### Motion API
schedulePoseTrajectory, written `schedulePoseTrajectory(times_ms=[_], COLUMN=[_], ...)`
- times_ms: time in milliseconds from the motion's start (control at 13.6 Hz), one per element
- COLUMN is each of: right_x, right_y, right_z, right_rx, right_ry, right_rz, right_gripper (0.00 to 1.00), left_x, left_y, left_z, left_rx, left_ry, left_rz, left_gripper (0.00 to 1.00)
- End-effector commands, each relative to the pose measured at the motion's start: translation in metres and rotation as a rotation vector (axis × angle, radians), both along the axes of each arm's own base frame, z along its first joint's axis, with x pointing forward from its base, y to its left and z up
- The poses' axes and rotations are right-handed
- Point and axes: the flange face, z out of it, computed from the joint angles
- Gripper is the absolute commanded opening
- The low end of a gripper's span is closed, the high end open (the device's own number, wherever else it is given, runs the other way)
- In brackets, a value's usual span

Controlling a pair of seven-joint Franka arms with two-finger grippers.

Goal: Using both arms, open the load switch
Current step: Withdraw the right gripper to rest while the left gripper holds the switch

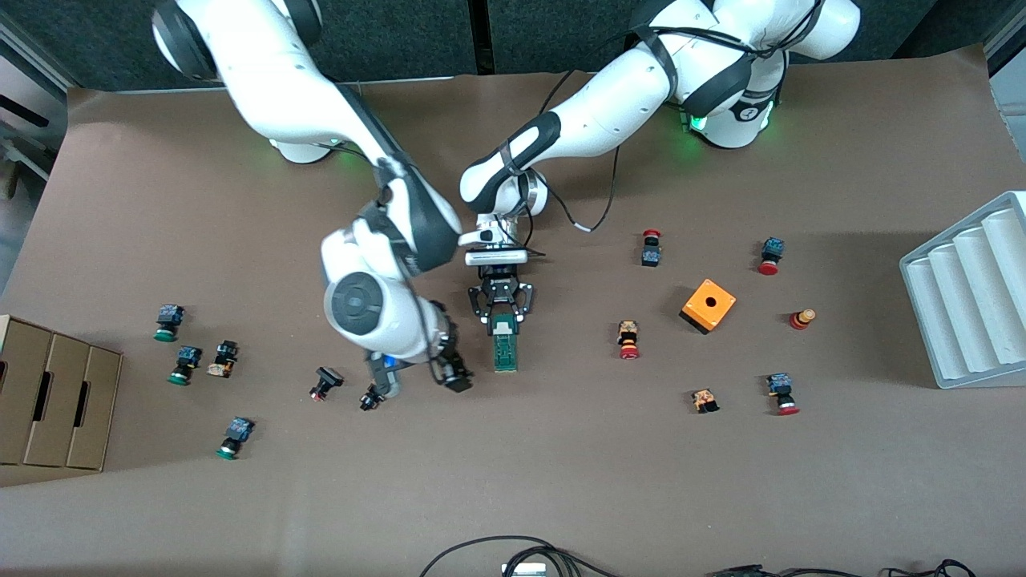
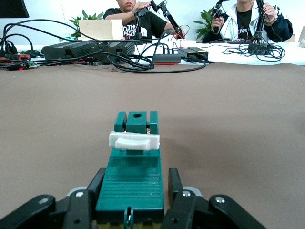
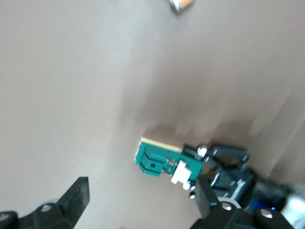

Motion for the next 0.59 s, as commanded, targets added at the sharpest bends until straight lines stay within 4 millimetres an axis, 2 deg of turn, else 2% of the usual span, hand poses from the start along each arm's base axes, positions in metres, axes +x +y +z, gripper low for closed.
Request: schedulePoseTrajectory(times_ms=[0,74,221,369,516], right_x=[0.001,0.001,-0.009,-0.040,-0.072], right_y=[-0.049,-0.075,-0.130,-0.191,-0.237], right_z=[0.047,0.065,0.104,0.137,0.161], right_rx=[0.002,0.006,0.032,0.060,0.024], right_ry=[-0.007,0.001,-0.019,-0.069,-0.106], right_rz=[0.149,0.195,0.308,0.466,0.613], right_gripper=[0.99,0.99,0.99,0.99,0.99], left_x=[-0.004,-0.003,-0.002,-0.001,-0.001], left_y=[-0.012,-0.012,-0.013,-0.013,-0.014], left_z=[0.000,0.002,0.006,0.011,0.016], left_rx=[-0.019,-0.022,-0.024,-0.026,-0.024], left_ry=[-0.010,-0.013,-0.017,-0.020,-0.008], left_rz=[-0.002,-0.004,-0.001,0.001,0.015], left_gripper=[0.65,0.97,1.00,1.00,1.00])
